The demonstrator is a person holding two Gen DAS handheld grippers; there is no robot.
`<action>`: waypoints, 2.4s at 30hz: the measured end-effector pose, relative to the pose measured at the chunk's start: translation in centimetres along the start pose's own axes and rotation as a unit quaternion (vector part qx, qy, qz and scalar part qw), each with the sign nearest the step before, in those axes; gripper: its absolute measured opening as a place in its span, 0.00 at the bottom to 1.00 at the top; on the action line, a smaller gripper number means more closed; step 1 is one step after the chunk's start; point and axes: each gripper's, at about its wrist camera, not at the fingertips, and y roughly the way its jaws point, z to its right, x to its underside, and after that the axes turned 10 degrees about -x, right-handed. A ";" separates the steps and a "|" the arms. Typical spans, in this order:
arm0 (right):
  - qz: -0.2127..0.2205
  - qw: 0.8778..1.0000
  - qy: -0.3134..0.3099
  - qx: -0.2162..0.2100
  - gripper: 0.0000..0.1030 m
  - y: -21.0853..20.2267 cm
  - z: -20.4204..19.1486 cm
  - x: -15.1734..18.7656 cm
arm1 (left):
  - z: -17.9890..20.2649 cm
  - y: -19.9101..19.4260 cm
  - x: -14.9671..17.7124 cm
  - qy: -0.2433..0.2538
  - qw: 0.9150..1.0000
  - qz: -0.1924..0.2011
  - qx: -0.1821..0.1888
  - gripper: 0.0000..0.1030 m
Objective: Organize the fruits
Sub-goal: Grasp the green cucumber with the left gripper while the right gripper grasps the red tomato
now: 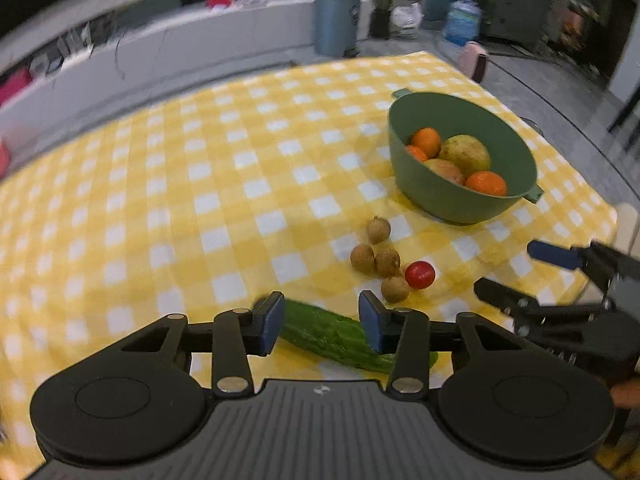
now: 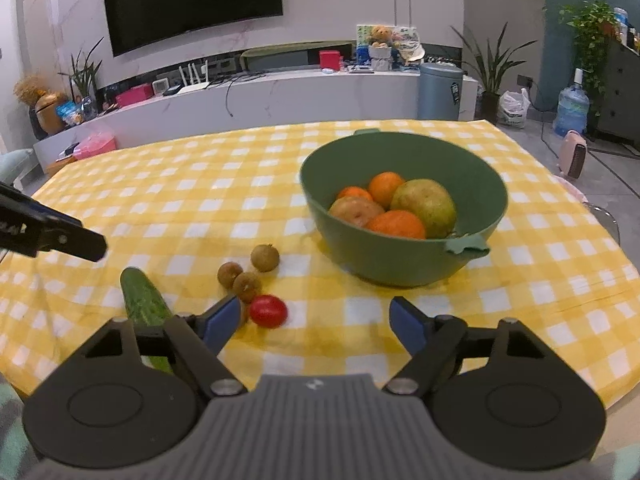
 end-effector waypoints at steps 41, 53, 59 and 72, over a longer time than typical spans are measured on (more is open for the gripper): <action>-0.019 0.999 0.016 -0.045 0.73 2.0 1.2 1.9 | 0.8 6.9 0.8 -0.182 0.973 -0.137 -0.039 0.43; -0.010 0.996 -0.052 -0.066 0.52 2.9 -0.8 2.0 | 1.9 6.9 -0.8 -0.058 0.990 -0.123 -0.028 0.43; -0.017 0.997 -0.051 -0.051 0.46 4.1 -0.5 1.6 | 1.9 7.0 0.1 -0.075 0.991 -0.102 -0.030 0.44; -0.027 0.996 -0.066 -0.054 0.36 6.7 -0.3 1.1 | 2.5 6.0 2.2 -0.103 0.992 -0.041 -0.054 0.47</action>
